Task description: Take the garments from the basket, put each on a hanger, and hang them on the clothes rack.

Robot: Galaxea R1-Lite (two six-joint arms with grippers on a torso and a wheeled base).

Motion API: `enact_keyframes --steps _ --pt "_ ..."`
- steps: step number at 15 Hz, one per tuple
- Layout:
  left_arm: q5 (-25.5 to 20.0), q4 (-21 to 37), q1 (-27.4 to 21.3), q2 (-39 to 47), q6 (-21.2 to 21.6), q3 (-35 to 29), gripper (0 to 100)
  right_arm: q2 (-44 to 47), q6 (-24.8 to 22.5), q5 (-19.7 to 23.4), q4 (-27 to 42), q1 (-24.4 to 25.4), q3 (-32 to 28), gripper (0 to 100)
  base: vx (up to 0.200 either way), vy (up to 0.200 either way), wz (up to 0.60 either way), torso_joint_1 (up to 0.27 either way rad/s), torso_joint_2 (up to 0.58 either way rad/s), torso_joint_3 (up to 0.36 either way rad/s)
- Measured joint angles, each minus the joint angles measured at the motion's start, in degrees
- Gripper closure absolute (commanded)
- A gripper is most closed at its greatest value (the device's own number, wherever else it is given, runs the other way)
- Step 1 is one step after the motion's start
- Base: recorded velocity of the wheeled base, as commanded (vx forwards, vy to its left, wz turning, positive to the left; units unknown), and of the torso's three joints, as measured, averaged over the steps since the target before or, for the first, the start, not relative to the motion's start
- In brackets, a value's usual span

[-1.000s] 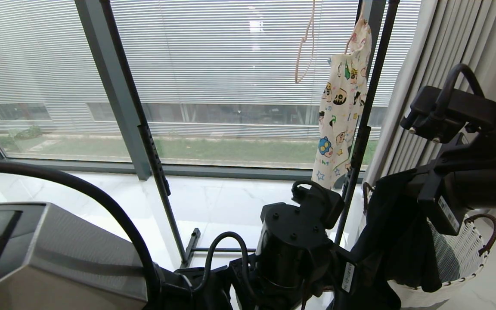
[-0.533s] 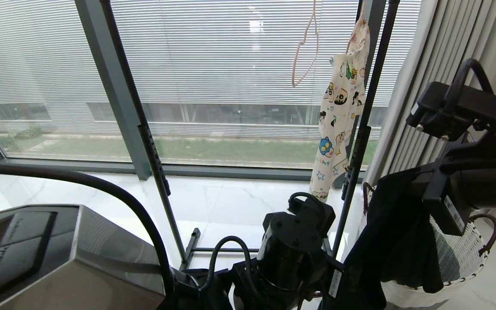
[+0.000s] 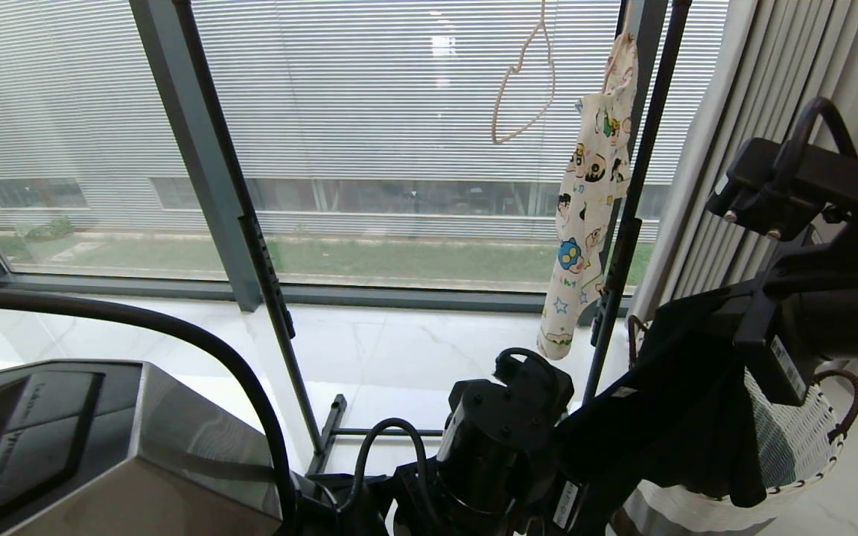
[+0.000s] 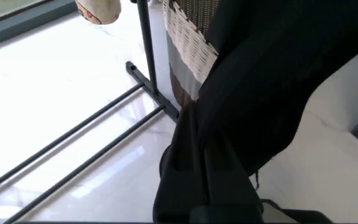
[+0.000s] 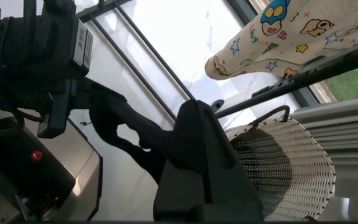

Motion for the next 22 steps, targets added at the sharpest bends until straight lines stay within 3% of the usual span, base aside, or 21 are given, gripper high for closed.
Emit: enact_keyframes --steps 3,6,9,12,14,17,18,22 --pt "0.93 -1.29 0.41 0.00 6.69 2.10 100 0.06 3.12 -0.11 0.02 -0.54 0.18 100 0.000 0.000 0.00 0.000 0.00 0.000" --pt "1.45 -3.34 1.21 -0.85 7.67 3.30 100 0.30 3.77 -0.17 -1.72 -1.72 2.45 100 0.000 0.000 0.00 0.000 0.00 0.000" --pt "1.45 -1.62 4.77 -5.71 7.67 4.91 100 2.16 5.89 -0.20 -16.07 -2.24 6.67 100 0.000 0.000 0.00 0.000 0.00 0.000" --pt "1.41 7.85 11.22 -15.85 8.28 6.16 100 6.90 6.46 -0.17 -25.10 -0.94 6.86 100 0.000 0.000 0.00 0.000 0.00 0.000" --pt "1.23 18.53 15.17 -23.89 8.61 4.06 100 9.72 6.60 -0.06 -26.31 0.68 3.91 100 0.000 0.000 0.00 0.000 0.00 0.000" --pt "0.43 39.34 19.08 -35.32 10.34 -3.91 100 12.93 6.51 -0.12 -28.67 2.30 -0.56 100 0.000 0.000 0.00 0.000 0.00 0.000" --pt "0.22 42.34 19.70 -37.92 12.03 -6.25 100 13.13 6.49 -0.17 -28.51 2.39 -1.05 100 0.000 0.000 0.00 0.000 0.00 0.000" --pt "-0.15 43.14 18.69 -41.66 14.14 -8.55 100 9.90 6.31 -0.50 -21.81 0.66 0.35 100 0.000 0.000 0.00 0.000 0.00 0.000"
